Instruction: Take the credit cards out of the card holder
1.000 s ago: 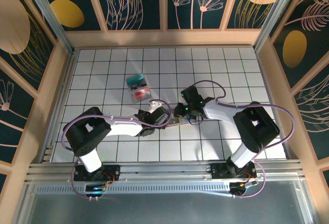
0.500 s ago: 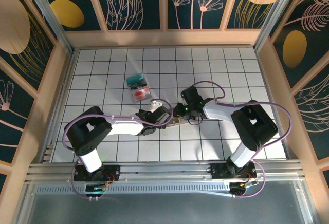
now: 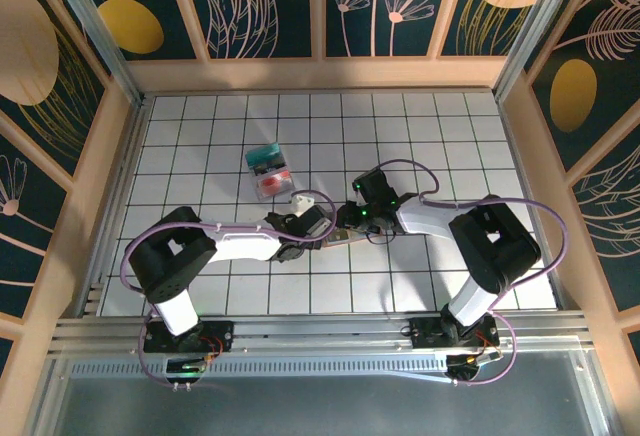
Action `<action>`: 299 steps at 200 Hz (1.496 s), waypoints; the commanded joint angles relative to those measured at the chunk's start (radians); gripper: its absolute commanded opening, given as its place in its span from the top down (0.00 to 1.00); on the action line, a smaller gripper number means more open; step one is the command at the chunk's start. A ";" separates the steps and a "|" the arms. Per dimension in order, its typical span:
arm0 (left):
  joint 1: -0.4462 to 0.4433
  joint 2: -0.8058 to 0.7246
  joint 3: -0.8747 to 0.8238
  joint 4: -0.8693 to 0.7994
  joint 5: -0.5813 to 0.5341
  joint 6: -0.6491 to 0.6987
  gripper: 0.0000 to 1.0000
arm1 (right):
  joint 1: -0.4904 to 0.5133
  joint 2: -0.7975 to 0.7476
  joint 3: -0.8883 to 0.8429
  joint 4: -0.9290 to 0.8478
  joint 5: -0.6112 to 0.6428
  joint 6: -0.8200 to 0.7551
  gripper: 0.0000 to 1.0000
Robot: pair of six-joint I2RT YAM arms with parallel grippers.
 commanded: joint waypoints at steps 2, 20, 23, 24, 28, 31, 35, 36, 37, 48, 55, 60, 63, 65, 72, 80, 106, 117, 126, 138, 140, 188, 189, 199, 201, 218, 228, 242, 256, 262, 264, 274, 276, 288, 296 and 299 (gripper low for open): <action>0.002 -0.050 0.036 -0.058 -0.020 -0.059 0.01 | -0.004 -0.029 -0.021 -0.034 0.009 0.010 0.68; 0.019 -0.050 0.042 -0.049 0.015 -0.077 0.01 | -0.004 -0.047 -0.015 -0.047 0.017 0.011 0.68; 0.022 -0.051 0.040 -0.047 0.019 -0.080 0.01 | -0.005 -0.048 -0.015 -0.048 0.018 0.013 0.68; 0.023 -0.051 0.040 -0.045 0.022 -0.080 0.01 | -0.005 -0.049 -0.015 -0.047 0.019 0.012 0.68; 0.027 -0.053 0.040 -0.038 0.032 -0.083 0.01 | -0.004 -0.051 -0.015 -0.049 0.020 0.013 0.68; 0.030 -0.055 0.038 -0.032 0.038 -0.084 0.01 | -0.005 -0.054 -0.015 -0.050 0.022 0.013 0.68; 0.031 -0.056 0.038 -0.023 0.044 -0.083 0.01 | -0.005 -0.058 -0.016 -0.051 0.024 0.013 0.68; 0.032 -0.056 0.038 -0.020 0.046 -0.084 0.01 | -0.005 -0.057 -0.015 -0.051 0.024 0.013 0.68; 0.034 -0.056 0.037 -0.018 0.047 -0.082 0.01 | -0.005 -0.057 -0.015 -0.051 0.026 0.013 0.68; 0.038 -0.056 0.038 -0.007 0.058 -0.078 0.01 | -0.006 -0.062 -0.015 -0.055 0.030 0.012 0.68; 0.040 -0.051 0.041 -0.006 0.061 -0.075 0.01 | -0.006 -0.062 -0.016 -0.057 0.034 0.014 0.69; 0.043 -0.047 0.044 -0.003 0.062 -0.072 0.01 | -0.006 -0.062 -0.016 -0.059 0.037 0.013 0.69; 0.044 -0.044 0.044 -0.003 0.065 -0.071 0.01 | -0.005 -0.062 -0.016 -0.059 0.039 0.014 0.69; 0.046 -0.042 0.044 -0.001 0.066 -0.068 0.01 | -0.005 -0.062 -0.018 -0.058 0.039 0.014 0.68; 0.048 -0.035 0.044 -0.001 0.069 -0.065 0.01 | -0.005 -0.062 -0.020 -0.058 0.040 0.012 0.69; 0.052 -0.035 0.044 -0.004 0.071 -0.061 0.01 | -0.006 -0.060 -0.022 -0.054 0.038 0.012 0.69; 0.061 -0.001 0.037 0.015 0.089 -0.045 0.01 | -0.005 -0.050 -0.029 -0.041 0.033 0.012 0.69; 0.061 0.010 0.039 0.017 0.098 -0.039 0.01 | -0.006 -0.044 -0.029 -0.036 0.029 0.014 0.70; 0.061 0.018 0.044 0.017 0.102 -0.039 0.01 | -0.005 -0.039 -0.029 -0.030 0.025 0.014 0.70; 0.060 0.027 0.045 0.017 0.106 -0.038 0.01 | -0.005 -0.033 -0.030 -0.021 0.019 0.012 0.71; 0.060 0.028 0.044 0.017 0.107 -0.038 0.01 | -0.006 -0.031 -0.029 -0.020 0.018 0.012 0.71; 0.061 0.053 0.040 0.011 0.112 -0.032 0.01 | -0.005 -0.026 -0.042 0.013 -0.009 0.019 0.73; 0.061 0.053 0.041 0.010 0.112 -0.032 0.01 | -0.006 -0.026 -0.042 0.014 -0.009 0.019 0.73; 0.061 0.060 0.043 0.005 0.109 -0.030 0.01 | -0.005 -0.023 -0.044 0.014 -0.006 0.019 0.73; 0.062 0.060 0.044 0.005 0.109 -0.030 0.01 | -0.005 -0.023 -0.045 0.013 -0.005 0.020 0.73; 0.061 0.065 0.044 -0.002 0.105 -0.026 0.01 | -0.005 -0.021 -0.047 0.012 0.002 0.019 0.72; 0.062 0.066 0.044 -0.005 0.101 -0.023 0.01 | -0.005 -0.017 -0.047 0.010 0.008 0.020 0.71; 0.061 0.066 0.047 -0.013 0.093 -0.021 0.01 | -0.005 -0.005 -0.046 0.001 0.018 0.017 0.70; 0.062 0.066 0.050 -0.020 0.092 -0.017 0.01 | -0.005 0.005 -0.048 0.008 0.014 0.016 0.70; 0.061 0.067 0.054 -0.023 0.091 -0.016 0.01 | -0.006 0.009 -0.051 0.014 0.010 0.018 0.69; 0.061 0.067 0.054 -0.025 0.090 -0.015 0.01 | -0.006 0.011 -0.051 0.015 0.008 0.019 0.69; 0.061 0.070 0.058 -0.029 0.088 -0.013 0.01 | -0.005 0.015 -0.051 0.023 0.001 0.021 0.70; 0.061 0.070 0.058 -0.030 0.088 -0.012 0.01 | -0.005 0.015 -0.052 0.024 -0.001 0.021 0.70; 0.061 0.074 0.062 -0.037 0.081 -0.012 0.01 | -0.005 0.017 -0.055 0.036 -0.016 0.024 0.70; 0.062 0.078 0.064 -0.044 0.075 -0.010 0.01 | -0.006 0.016 -0.058 0.045 -0.027 0.027 0.70; 0.061 0.079 0.065 -0.046 0.073 -0.009 0.01 | -0.006 0.015 -0.059 0.049 -0.031 0.027 0.70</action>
